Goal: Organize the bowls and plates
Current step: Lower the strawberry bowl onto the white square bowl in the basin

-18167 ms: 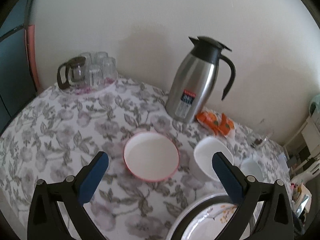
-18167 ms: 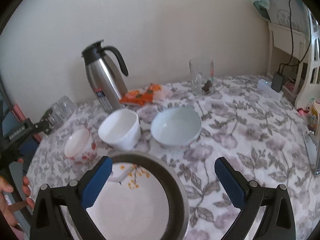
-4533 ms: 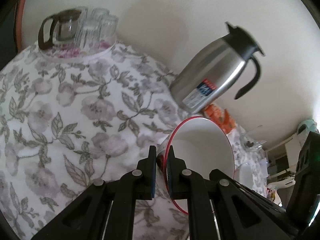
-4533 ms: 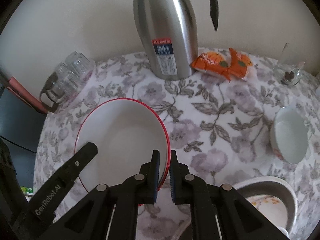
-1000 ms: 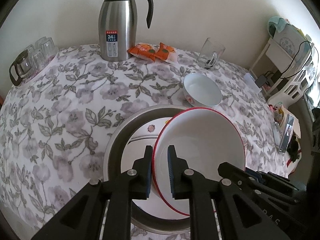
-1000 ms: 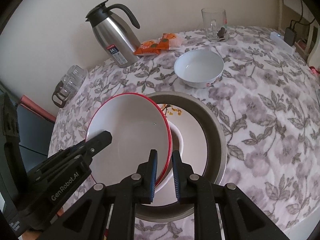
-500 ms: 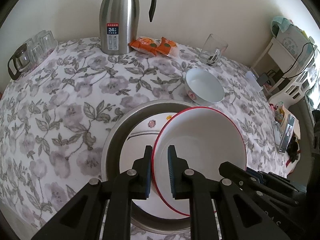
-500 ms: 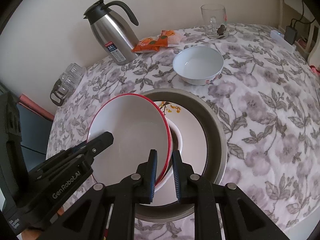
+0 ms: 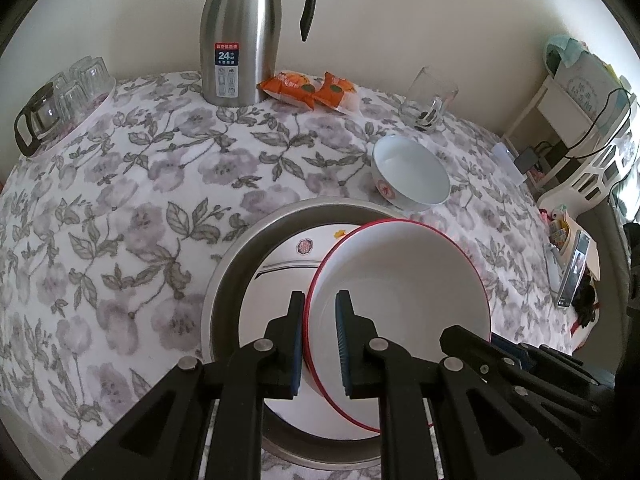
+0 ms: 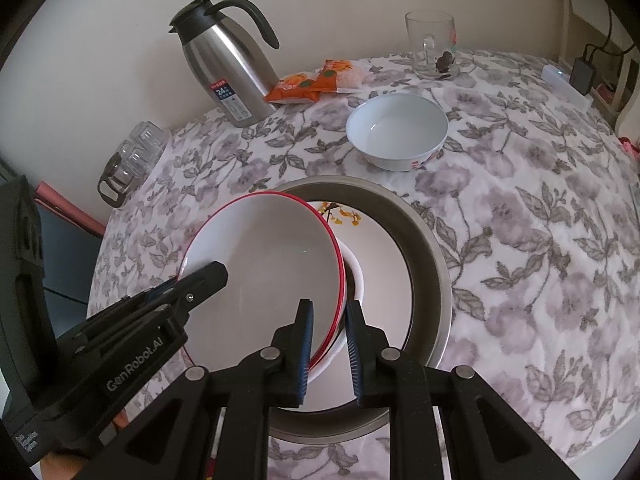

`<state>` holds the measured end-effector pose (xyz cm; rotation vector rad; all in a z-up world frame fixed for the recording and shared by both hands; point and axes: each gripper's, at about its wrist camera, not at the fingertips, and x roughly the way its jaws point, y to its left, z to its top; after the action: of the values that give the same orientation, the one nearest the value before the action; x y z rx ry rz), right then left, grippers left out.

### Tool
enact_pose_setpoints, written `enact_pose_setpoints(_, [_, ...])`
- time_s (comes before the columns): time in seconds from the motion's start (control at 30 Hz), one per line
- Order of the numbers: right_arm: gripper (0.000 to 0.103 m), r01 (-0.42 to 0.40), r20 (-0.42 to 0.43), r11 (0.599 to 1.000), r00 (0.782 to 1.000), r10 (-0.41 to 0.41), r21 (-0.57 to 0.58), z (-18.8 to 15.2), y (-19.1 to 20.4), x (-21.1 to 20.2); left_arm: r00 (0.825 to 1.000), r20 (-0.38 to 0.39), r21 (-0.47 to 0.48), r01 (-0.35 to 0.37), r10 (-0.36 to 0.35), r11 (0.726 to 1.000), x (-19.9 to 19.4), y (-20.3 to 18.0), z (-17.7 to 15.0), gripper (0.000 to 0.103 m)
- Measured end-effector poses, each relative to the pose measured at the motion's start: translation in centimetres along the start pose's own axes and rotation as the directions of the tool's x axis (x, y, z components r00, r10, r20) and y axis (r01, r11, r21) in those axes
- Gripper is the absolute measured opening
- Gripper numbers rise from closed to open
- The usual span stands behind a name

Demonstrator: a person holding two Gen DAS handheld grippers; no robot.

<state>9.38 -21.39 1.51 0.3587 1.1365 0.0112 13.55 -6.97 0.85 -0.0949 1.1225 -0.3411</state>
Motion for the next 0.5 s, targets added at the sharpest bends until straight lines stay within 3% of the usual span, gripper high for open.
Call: enact_pose_setpoints(0.5, [0.021, -0.02, 0.003, 1.0, 1.0, 0.02, 0.003, 0.1, -0.17, -0.24, 1.0, 0.018, -0.022, 0.011, -0.01, 1.0, -0.43, 0.52, 0.27, 0.013])
